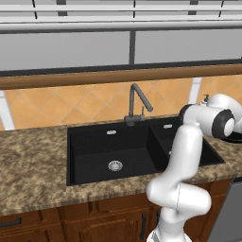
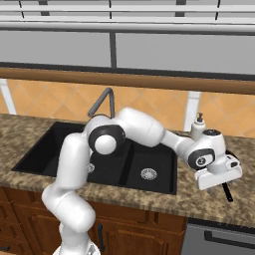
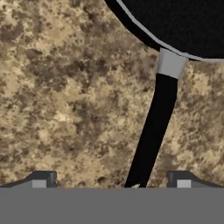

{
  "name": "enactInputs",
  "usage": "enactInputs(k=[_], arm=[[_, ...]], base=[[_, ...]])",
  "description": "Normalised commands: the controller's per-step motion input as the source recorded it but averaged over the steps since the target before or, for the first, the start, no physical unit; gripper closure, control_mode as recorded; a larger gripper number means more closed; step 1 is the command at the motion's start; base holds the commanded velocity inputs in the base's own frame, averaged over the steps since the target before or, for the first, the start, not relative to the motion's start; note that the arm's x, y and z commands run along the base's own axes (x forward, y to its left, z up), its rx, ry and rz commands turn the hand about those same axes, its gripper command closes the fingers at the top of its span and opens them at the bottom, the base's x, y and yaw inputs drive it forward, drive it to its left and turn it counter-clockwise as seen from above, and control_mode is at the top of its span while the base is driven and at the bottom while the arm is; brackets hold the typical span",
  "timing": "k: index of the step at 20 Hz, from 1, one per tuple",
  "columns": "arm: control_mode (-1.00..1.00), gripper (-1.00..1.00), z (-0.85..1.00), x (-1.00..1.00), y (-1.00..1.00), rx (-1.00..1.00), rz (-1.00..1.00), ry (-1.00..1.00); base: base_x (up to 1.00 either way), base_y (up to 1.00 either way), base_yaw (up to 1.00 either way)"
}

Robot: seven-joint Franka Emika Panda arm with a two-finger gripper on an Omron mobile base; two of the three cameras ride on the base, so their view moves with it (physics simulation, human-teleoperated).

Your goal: Pick the pan and sponge and place them into the sink. Then turn on the water.

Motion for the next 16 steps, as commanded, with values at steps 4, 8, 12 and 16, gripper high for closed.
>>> enactInputs(k=[4, 8, 12, 16], arm=[[-1.0, -1.0, -0.14, 0.14, -0.05, 0.13, 0.0, 0.0], [-1.0, -1.0, 0.0, 0.33, -0.18, 0.05, 0.0, 0.0], [-1.0, -1.0, 0.0, 0.32, -0.41, 0.02, 0.0, 0.0], [-1.0, -1.0, -0.21, 0.08, -0.32, 0.03, 0.0, 0.01]], base=[[0.0, 0.0, 0.0], [0.0, 0.0, 0.0], [0.0, 0.0, 0.0], [0.0, 0.0, 0.0]])
